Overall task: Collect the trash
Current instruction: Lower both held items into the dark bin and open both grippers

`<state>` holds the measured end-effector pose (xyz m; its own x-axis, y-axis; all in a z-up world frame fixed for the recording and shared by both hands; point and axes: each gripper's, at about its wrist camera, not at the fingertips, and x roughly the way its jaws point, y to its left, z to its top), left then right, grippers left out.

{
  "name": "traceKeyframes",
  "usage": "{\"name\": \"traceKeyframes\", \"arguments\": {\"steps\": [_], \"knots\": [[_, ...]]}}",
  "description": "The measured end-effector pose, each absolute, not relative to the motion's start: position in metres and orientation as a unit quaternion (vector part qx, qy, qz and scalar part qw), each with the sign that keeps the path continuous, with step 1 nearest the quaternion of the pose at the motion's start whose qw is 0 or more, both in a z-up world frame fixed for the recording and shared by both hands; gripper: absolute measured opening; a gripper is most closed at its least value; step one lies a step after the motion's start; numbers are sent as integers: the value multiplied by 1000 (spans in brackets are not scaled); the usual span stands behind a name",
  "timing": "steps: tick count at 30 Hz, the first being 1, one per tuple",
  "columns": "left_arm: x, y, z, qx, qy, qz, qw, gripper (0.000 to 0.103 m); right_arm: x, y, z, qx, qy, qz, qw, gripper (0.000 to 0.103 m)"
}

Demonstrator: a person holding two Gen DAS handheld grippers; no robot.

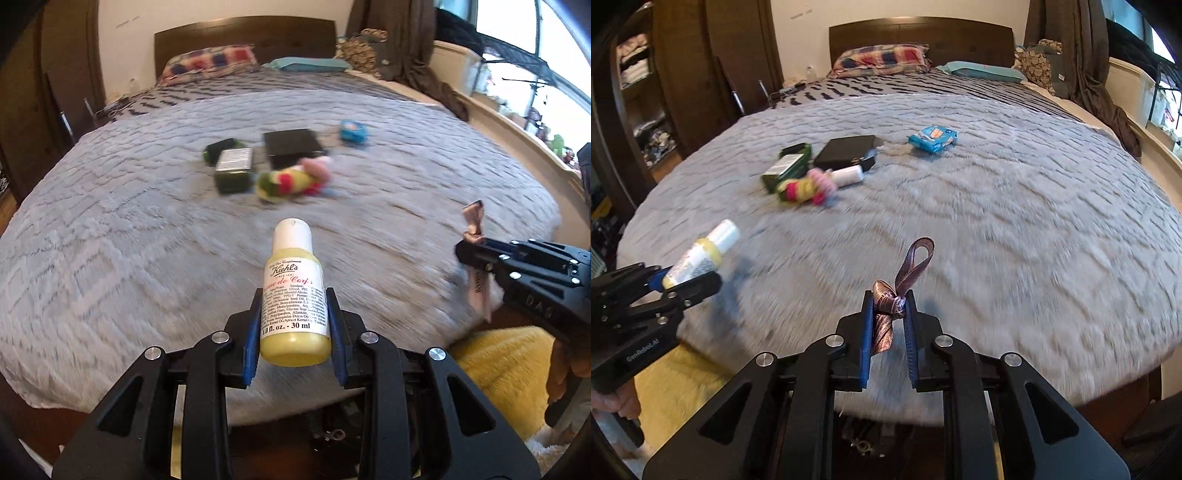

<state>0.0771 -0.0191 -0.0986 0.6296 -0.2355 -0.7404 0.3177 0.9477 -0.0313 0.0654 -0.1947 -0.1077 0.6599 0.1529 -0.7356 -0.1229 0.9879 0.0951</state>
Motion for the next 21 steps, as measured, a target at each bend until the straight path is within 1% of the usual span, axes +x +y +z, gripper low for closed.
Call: {"name": "traceKeyframes", "arguments": {"steps": [4, 8, 15, 21], "knots": [[41, -29, -104, 56, 405, -177, 895, 29, 32, -199, -113, 27, 410, 80, 908, 16], [15, -34, -118, 58, 420, -200, 883, 29, 9, -203, -131, 43, 426, 79, 900, 17], [-13, -52, -174, 78, 481, -222, 844, 29, -7, -195, -181, 50, 484, 85, 870, 16], [-8, -60, -219, 92, 520, -219, 820, 29, -4, -191, -215, 54, 524, 89, 845, 17]]}}
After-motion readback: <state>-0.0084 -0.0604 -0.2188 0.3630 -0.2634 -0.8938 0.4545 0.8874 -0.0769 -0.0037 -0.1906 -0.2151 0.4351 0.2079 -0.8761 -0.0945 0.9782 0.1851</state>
